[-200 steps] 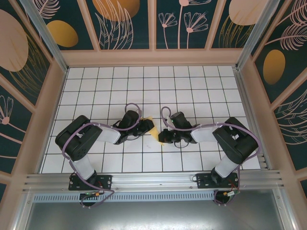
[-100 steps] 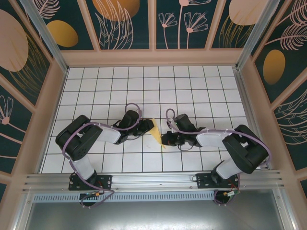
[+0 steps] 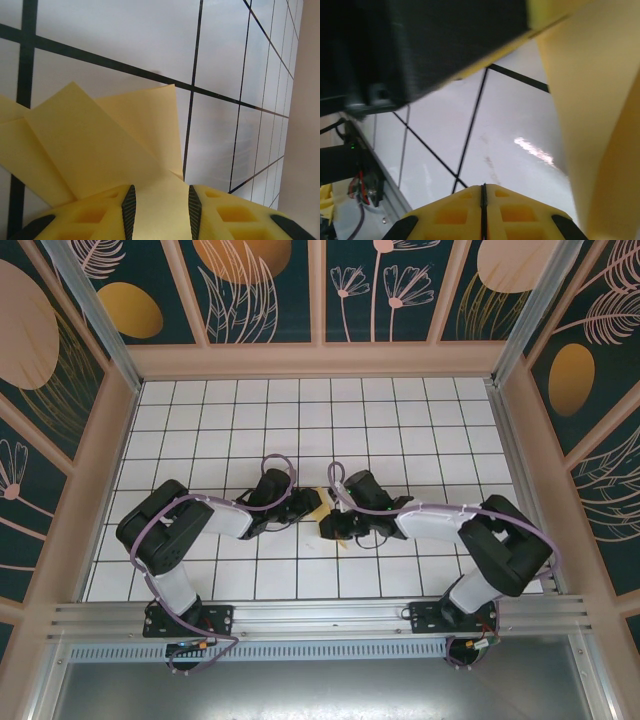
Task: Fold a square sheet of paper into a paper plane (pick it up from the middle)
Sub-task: Fold the wing for the fifth time at the center of the table.
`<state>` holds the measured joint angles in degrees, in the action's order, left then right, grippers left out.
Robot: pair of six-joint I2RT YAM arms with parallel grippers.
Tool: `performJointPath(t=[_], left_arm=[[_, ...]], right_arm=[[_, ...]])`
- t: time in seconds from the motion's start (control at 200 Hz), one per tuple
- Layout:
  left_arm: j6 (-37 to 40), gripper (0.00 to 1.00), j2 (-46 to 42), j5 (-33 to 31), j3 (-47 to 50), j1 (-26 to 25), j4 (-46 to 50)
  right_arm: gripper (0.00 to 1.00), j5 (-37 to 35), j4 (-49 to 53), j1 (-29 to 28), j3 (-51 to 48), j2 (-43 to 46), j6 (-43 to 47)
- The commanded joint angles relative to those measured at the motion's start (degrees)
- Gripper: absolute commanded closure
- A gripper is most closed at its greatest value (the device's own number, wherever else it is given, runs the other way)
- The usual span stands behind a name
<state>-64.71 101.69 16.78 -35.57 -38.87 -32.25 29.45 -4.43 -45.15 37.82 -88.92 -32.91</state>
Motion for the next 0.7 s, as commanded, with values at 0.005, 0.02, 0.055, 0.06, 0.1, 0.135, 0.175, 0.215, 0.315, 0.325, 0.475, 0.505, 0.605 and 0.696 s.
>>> performJointPath(t=[0.005,0.02,0.055,0.06,0.1,0.135,0.175,0.215,0.315,0.325,0.475,0.505,0.605,0.696], left_arm=[[2.2,0.64,6.6,-3.8,0.2,0.0,6.9],[2.2,0.64,6.6,-3.7,0.2,0.0,6.9],[2.2,0.64,6.5,-3.8,0.2,0.0,6.9],[2.2,0.64,6.6,-3.8,0.2,0.0,6.9],[2.3,0.64,6.6,-3.8,0.2,0.0,6.9],[2.3,0.64,6.6,-3.7,0.2,0.0,6.9],[2.3,0.64,6.6,-3.7,0.2,0.0,6.9],[2.3,0.64,6.6,-3.7,0.1,0.0,6.9],[2.5,0.64,6.6,-3.6,0.0,-0.1,7.0],[2.4,0.64,6.7,-3.5,0.0,0.0,7.0],[2.6,0.64,6.6,-3.5,0.0,-0.1,7.0],[2.7,0.64,6.5,-3.4,-0.1,0.0,6.8],[3.4,0.63,5.5,-2.9,-0.2,0.0,6.5],[4.1,0.6,2.7,-2.6,-0.4,-0.1,6.4]], right_arm=[[0.9,-2.8,2.7,1.1,-0.1,-1.2,1.6],[0.9,-2.7,2.5,1.3,-0.4,-1.2,1.5],[0.9,-2.0,2.0,1.9,-1.0,-1.4,1.5],[0.9,-1.9,1.9,2.0,-1.1,-1.5,1.4],[0.9,-1.7,1.5,2.6,-1.9,-1.8,1.1],[0.9,-1.7,1.0,3.0,-2.8,-2.1,0.8],[0.9,-1.5,-0.1,3.5,-3.8,-2.1,0.4],[0.9,-0.9,-1.5,4.2,-4.9,-2.1,-0.1],[0.9,1.3,-4.6,5.9,-7.2,-2.0,-1.3],[0.9,1.3,-4.7,6.1,-7.4,-2.0,-1.4],[0.9,4.3,-8.3,7.8,-9.6,-2.9,-2.5],[0.9,5.2,-9.0,8.0,-9.9,-3.2,-2.8],[0.9,6.7,-11.4,8.6,-11.2,-4.3,-4.0],[0.91,7.5,-12.5,9.2,-11.7,-5.5,-5.0]])
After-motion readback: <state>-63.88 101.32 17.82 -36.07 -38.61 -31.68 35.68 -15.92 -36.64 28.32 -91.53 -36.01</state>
